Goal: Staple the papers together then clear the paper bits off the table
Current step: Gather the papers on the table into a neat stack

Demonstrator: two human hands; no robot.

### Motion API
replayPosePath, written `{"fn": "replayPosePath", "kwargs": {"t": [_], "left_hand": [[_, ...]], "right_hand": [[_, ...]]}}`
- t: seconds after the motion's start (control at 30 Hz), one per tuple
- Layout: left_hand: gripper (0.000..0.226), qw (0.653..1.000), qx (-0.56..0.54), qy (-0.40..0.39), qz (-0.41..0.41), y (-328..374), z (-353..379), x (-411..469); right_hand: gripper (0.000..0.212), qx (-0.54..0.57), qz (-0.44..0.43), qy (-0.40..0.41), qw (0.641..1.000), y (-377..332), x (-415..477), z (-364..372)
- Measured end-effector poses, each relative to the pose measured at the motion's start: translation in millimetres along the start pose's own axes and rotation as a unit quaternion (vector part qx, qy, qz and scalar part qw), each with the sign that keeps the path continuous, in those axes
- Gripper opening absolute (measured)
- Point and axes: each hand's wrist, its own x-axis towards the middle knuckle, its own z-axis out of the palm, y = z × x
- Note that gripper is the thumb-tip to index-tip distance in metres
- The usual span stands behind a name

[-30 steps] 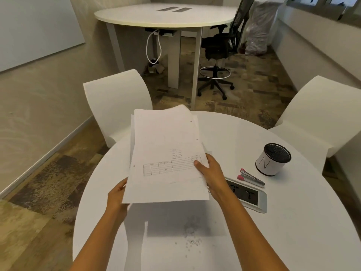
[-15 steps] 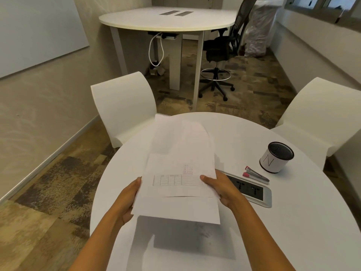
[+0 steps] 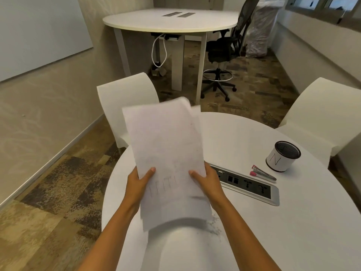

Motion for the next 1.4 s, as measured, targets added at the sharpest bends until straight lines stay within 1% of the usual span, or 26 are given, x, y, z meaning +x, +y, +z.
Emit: {"fn": "replayPosePath", "kwargs": {"t": [0.1,0.17,0.3,0.5,0.57,0.63,0.67,0.7,0.77,0.87,0.93,0.97,1.03,1.1,1.13,1.2,1.27,1.37,1.4], "left_hand": [[0.037,0.998,-0.044,0.015,0.052,13.4,-1.2,2.9],[0.035,0.996,-0.058,0.032,0.065,14.8,-5.0,4.7],[0.034,0.996,-0.061,0.040,0.043,6.5,-11.6,5.2],[0.046,0.999,-0.043,0.009,0.033,8.8,-17.2,4.0],[0.059,0.999,-0.028,-0.018,0.026,11.1,-22.1,4.3],[0.088,0.998,-0.005,-0.063,0.009,12.2,-27.9,4.9],[0.098,0.996,0.008,-0.087,0.000,12.7,-29.6,4.9],[0.100,0.994,0.018,-0.106,-0.003,13.4,-29.1,5.0],[0.093,0.993,0.026,-0.117,0.000,15.4,-24.8,5.3],[0.082,0.996,0.001,-0.083,0.018,19.0,-18.8,9.4],[0.072,0.997,-0.004,-0.065,0.036,22.5,-20.0,12.2],[0.072,0.997,-0.001,-0.061,0.041,24.1,-22.7,13.4],[0.069,0.998,0.009,-0.059,0.036,24.6,-30.1,17.8],[0.057,0.997,0.024,-0.075,0.023,24.3,-35.1,22.1],[0.056,0.995,0.033,-0.089,0.019,24.1,-35.3,23.5],[0.058,0.992,0.053,-0.116,0.022,25.2,-29.8,23.1],[0.061,0.990,0.057,-0.125,0.024,26.2,-21.9,22.3],[0.082,0.991,0.036,-0.131,0.016,24.9,-17.8,23.0],[0.080,0.991,0.034,-0.131,0.017,23.9,-17.6,23.4]], "right_hand": [[0.030,0.061,-0.047,0.034,0.996,-10.6,7.0,10.4],[0.032,0.071,-0.053,0.033,0.995,-8.3,9.4,13.6],[0.029,0.052,-0.022,0.001,0.998,8.1,5.8,14.6],[0.024,0.013,0.002,-0.012,1.000,13.2,6.7,5.4],[0.025,0.001,0.010,-0.027,1.000,11.3,7.8,-0.1],[0.024,-0.008,0.019,-0.049,0.999,9.3,8.2,-4.6],[0.024,-0.012,0.021,-0.062,0.998,8.9,8.9,-5.5],[0.023,-0.017,0.023,-0.072,0.997,8.7,9.9,-5.4],[0.021,-0.023,0.020,-0.083,0.996,7.1,12.0,-3.2],[0.024,-0.008,0.008,-0.064,0.998,4.1,16.0,-1.3],[0.029,0.004,-0.003,-0.051,0.999,2.0,18.2,-3.8],[0.032,0.008,-0.006,-0.049,0.999,1.0,19.2,-6.3],[0.033,0.012,-0.008,-0.060,0.998,-1.0,21.5,-12.8],[0.032,0.011,-0.007,-0.087,0.996,-3.8,22.7,-17.4],[0.033,0.006,-0.004,-0.105,0.994,-5.2,23.0,-17.5],[0.036,-0.011,0.002,-0.134,0.991,-5.7,23.8,-14.2],[0.039,-0.019,0.000,-0.141,0.990,-4.7,25.3,-10.7],[0.039,-0.003,-0.001,-0.108,0.994,-2.7,28.2,-12.1],[0.039,0.002,0.001,-0.097,0.995,-1.8,29.3,-13.2]]}}
